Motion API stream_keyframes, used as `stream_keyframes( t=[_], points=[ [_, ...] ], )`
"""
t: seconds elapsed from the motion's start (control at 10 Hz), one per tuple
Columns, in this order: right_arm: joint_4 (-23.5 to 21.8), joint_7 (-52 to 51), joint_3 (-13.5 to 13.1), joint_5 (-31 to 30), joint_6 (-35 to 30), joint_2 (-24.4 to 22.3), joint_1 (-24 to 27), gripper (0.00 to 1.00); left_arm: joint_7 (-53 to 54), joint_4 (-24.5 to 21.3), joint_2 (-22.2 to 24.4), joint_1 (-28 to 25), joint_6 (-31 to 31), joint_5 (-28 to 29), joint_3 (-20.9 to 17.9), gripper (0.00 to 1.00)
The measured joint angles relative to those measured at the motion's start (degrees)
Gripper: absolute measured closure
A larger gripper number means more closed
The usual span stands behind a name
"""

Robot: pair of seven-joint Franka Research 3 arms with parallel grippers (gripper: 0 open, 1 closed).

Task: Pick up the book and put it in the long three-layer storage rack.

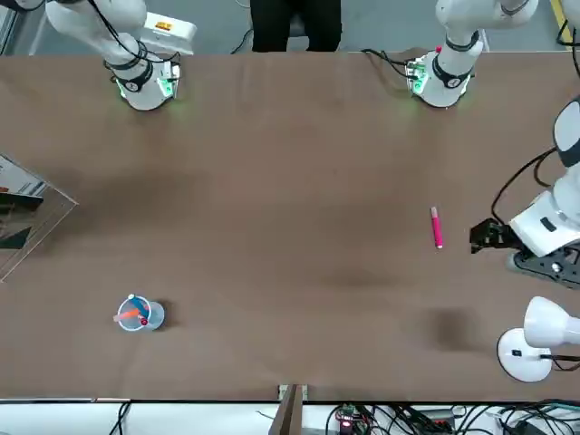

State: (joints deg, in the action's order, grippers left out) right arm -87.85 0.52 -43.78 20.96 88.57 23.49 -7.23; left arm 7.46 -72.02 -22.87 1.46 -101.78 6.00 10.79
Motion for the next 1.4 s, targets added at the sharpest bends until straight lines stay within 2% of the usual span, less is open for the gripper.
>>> stream_keyframes(
  t=[0.2,0.5,0.7,0.9,1.2,1.4],
  points=[
    [0.0,0.0,-0.8,0.0,0.1,0.7,0.2,0.85,0.5,-0.3,1.3,0.1,2.7,0.0,-1.7,0.0],
    [0.0,0.0,-1.3,-0.1,0.1,1.1,0.3,0.85,-6.1,-1.4,3.8,0.1,8.7,-4.3,-5.1,0.0],
    [0.0,0.0,-1.4,-0.4,0.1,1.3,0.4,0.85,-9.3,-4.5,6.9,0.1,9.8,-5.1,-5.5,0.0],
    [0.0,0.0,-1.4,-0.8,0.0,1.6,0.4,0.85,-11.8,-10.2,11.4,0.3,8.6,-5.2,-5.5,0.0],
    [0.0,-0.1,-1.7,-1.3,0.0,2.4,0.8,0.85,-14.1,-22.2,19.7,0.3,2.8,-5.2,-5.6,0.0],
    [0.0,-0.4,-1.7,-1.7,0.0,2.8,1.2,0.85,-16.9,-27.2,23.8,0.3,2.3,-5.3,-5.6,0.0]
  ],
)
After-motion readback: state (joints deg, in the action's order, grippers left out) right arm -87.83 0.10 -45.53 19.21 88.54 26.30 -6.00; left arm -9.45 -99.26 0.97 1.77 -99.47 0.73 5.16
